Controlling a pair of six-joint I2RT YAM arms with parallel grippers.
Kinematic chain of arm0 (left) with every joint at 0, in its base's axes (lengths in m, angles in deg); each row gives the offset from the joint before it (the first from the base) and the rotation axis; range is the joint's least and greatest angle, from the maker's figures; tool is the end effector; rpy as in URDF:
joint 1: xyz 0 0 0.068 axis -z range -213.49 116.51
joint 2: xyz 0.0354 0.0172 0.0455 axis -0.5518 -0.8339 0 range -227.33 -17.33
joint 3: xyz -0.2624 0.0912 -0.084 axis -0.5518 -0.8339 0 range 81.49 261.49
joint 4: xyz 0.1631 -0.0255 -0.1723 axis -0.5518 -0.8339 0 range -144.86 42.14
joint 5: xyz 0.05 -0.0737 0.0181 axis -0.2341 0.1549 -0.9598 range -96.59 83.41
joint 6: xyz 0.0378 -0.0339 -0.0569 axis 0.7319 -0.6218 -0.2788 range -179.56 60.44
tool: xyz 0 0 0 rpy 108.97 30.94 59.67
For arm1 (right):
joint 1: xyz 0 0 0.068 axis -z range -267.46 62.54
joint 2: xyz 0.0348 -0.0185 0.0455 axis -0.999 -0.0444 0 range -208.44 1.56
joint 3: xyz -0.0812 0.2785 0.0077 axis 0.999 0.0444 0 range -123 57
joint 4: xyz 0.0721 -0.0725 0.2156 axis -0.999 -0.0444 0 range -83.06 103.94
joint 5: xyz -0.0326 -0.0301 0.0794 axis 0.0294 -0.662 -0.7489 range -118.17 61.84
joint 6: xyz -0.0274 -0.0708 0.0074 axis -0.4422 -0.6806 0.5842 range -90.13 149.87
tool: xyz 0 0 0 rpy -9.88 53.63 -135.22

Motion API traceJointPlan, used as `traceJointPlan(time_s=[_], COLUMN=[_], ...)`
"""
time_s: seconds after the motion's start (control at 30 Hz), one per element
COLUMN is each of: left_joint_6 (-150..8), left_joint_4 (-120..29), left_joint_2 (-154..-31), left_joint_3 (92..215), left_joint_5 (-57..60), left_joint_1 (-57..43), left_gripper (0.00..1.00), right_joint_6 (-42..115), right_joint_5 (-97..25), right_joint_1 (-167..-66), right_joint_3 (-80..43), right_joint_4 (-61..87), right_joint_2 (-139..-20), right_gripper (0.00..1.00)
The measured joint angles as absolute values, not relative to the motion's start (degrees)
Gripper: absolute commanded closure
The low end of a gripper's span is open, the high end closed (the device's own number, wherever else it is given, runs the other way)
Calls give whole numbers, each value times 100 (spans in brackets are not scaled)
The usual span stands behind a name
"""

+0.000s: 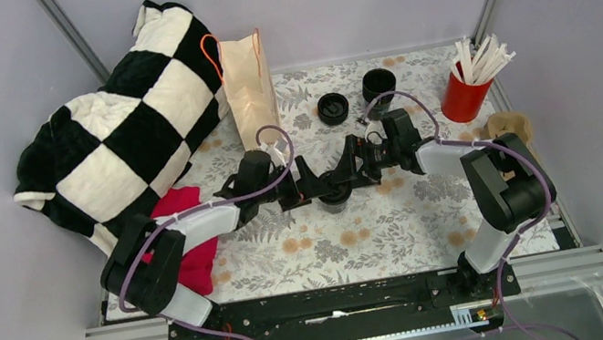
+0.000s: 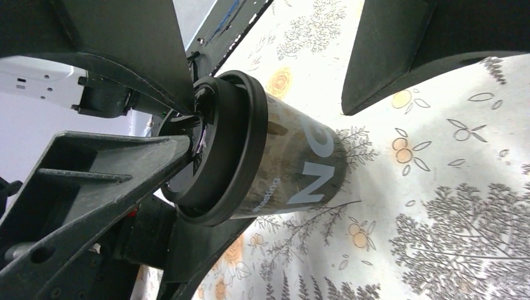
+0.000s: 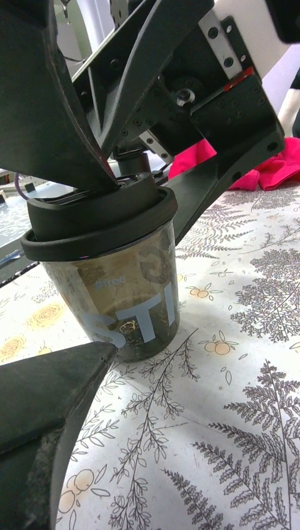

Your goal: Pack the takeout coffee

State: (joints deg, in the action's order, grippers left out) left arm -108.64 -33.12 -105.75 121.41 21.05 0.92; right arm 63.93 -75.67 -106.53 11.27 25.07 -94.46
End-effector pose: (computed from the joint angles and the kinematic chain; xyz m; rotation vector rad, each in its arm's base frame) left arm 0.2407 -0.2012 0.1970 0.0063 2.4130 -1.2904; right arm 0.2943 0.1523 0.1883 -0.1790 2.3686 1.4093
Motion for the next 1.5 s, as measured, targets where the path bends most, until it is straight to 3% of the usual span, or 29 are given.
traceJointPlan(time_s=[0.4,0.5,0.9,1.13,1.23,1.37,1.5], left_joint_6=[-10761,-10789,-10999,-11080,-11049,-11010,-11010], left_joint_4=[-3870,-3749,-3043,-2525,-2482,-2436,-2368], left_joint_2=[-10601,-10711,-11135,-11108,-10979,-10857,-10848], left_joint_3=[12517,12539,12380,12117,12019,11932,11918], left_joint_5=[2464,2604,2687,2606,2350,2000,1784], left_joint_1=[-345,-339,-374,-321,-234,-74,46], left_gripper=[5,5,24,23,23,23,23], right_joint_6=[6234,6223,6478,6756,6830,6752,6478], right_joint_5=[-7567,-7571,-7893,-8181,-8234,-8103,-7805], right_joint_1=[-10650,-10650,-10585,-10508,-10495,-10491,-10491], right_joint_3=[998,998,991,1407,1505,1503,1337], right_joint_4=[2313,2295,2822,3845,4179,3919,3122], right_joint_2=[-9446,-9446,-9870,-10015,-10063,-9954,-9685], right_gripper=[5,11,21,19,9,1,0])
